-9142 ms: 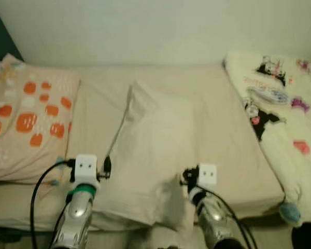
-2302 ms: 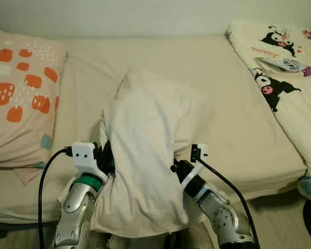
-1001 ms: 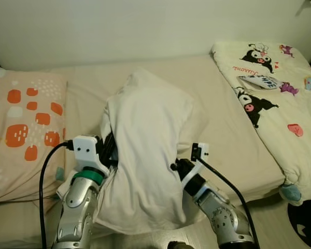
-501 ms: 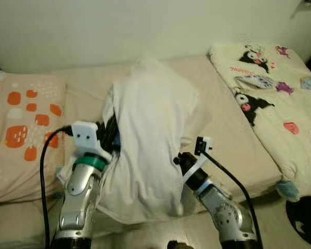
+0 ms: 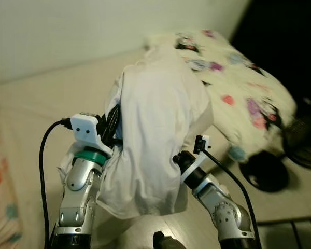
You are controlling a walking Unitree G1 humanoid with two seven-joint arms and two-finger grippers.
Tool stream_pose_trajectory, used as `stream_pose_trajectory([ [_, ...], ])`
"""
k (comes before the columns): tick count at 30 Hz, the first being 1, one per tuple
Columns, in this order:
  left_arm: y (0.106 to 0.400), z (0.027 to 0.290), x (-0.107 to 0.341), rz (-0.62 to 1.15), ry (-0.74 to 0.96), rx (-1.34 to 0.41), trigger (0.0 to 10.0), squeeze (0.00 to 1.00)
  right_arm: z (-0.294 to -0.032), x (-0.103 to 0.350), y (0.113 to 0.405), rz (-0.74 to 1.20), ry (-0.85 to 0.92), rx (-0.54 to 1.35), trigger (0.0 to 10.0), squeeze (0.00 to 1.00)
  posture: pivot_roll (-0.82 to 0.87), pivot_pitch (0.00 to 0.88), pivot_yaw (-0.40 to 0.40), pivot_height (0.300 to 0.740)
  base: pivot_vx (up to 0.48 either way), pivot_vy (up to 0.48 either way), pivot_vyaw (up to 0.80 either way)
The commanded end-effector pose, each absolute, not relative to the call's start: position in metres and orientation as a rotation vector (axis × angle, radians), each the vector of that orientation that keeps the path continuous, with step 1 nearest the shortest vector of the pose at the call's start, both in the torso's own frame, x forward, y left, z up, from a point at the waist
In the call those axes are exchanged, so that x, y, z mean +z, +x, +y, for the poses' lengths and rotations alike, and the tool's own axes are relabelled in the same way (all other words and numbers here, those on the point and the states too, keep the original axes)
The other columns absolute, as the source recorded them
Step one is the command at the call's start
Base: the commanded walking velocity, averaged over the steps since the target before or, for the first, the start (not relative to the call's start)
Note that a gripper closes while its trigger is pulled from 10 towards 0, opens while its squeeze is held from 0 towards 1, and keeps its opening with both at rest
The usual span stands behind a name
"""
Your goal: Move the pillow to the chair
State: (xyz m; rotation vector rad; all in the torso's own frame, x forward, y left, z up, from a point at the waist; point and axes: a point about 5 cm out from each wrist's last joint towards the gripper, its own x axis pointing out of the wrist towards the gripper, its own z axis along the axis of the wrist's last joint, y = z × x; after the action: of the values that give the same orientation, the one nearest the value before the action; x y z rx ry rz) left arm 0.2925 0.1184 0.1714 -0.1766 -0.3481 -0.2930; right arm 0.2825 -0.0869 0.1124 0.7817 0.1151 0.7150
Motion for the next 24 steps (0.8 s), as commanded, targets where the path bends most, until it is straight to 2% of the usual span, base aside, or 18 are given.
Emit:
stream_pose_trajectory([
  [1,0.292,0.095,0.177,-0.367,-0.187,-0.394,10.0,0.0,-0.043,0.143,0.278,0.024,0.879,0.895,10.0,0.0,0.05,0.026,0.002,0.74,0.0,0.0,-0.8],
  [7,0.293,0.095,0.178,-0.368,-0.185,-0.397,10.0,0.0,-0.045,0.141,0.278,0.026,0.876,0.886,10.0,0.0,0.06,0.025,0.004,0.74,0.0,0.0,-0.8],
  [13,0.293,0.1,0.181,-0.361,-0.162,-0.41,10.0,0.0,-0.04,0.141,0.279,0.009,0.897,0.872,10.0,0.0,0.09,0.027,0.052,0.74,0.0,0.0,-0.8],
  [24,0.299,0.098,0.187,-0.376,-0.149,-0.425,10.0,0.0,-0.038,0.143,0.279,-0.005,0.891,0.869,10.0,0.0,0.09,0.017,0.049,0.74,0.0,0.0,-0.8],
])
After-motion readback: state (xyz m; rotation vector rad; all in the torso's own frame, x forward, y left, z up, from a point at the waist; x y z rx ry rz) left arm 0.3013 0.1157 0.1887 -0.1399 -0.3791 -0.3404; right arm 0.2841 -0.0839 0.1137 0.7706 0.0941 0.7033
